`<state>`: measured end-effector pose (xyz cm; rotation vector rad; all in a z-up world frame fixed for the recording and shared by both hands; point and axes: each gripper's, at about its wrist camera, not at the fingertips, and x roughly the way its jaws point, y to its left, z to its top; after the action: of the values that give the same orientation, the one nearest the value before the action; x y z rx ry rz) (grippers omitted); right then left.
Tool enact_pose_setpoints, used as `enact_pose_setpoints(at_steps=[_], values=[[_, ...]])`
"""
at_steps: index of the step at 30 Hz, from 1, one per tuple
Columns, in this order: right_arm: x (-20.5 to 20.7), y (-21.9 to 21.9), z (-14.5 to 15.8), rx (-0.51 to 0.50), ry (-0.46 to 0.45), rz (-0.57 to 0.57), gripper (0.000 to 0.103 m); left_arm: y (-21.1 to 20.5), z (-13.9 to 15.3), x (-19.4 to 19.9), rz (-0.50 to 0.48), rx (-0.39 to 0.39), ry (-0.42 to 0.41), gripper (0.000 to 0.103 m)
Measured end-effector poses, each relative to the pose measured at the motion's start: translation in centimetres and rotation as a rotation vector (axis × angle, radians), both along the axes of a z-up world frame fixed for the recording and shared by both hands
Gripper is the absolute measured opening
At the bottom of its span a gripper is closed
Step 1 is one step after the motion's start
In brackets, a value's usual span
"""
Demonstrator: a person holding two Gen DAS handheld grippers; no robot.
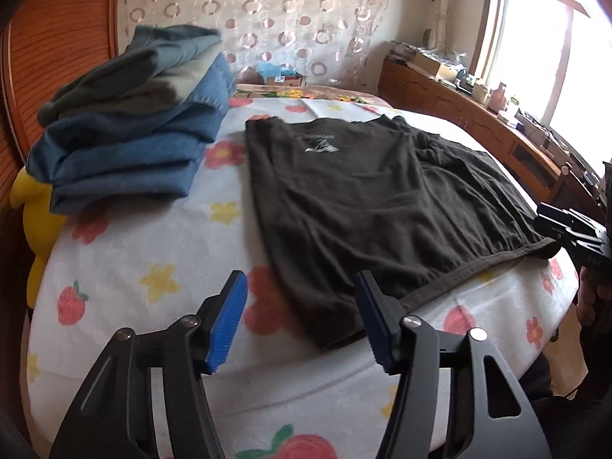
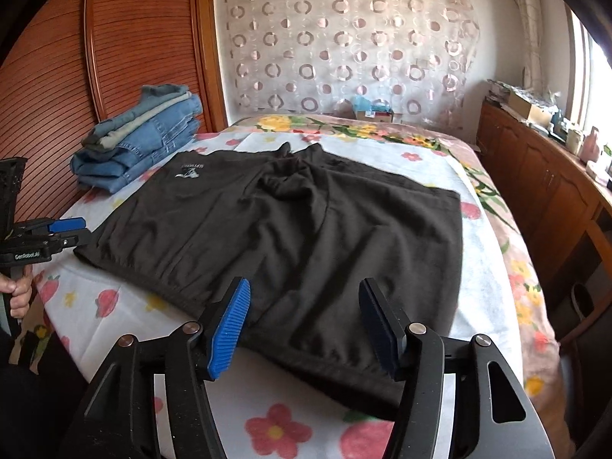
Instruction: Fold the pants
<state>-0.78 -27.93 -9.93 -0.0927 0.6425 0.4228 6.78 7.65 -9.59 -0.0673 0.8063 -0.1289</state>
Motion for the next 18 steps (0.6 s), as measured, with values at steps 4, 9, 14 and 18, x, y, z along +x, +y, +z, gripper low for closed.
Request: enact_pose_setpoints(at_steps=[4,9,14,18], values=[[0.1,0.2,-0.3,-0.003,0.009,-0.002,0.062,-0.4,-0.6,0.0,-0.017,-0.003,0.022,0.058],[-0.6,0.3,-0.2,-0.014,0.014,0.0,0.063,-1.1,-0.7,-0.2,-0.029,0.004,0.023,0.056],[-0.7,1.3,0.0,-0.02,0.014,-0.004,0.064,-1.2,-0.6,-0.8,-0.037,0.012,0.024,0.054],[-1.4,1.9,0.0,-0.013,0.014,-0.005,0.064,-0.9,-0.4,-1.8,-0.044,-0.018,0.033,0.054]])
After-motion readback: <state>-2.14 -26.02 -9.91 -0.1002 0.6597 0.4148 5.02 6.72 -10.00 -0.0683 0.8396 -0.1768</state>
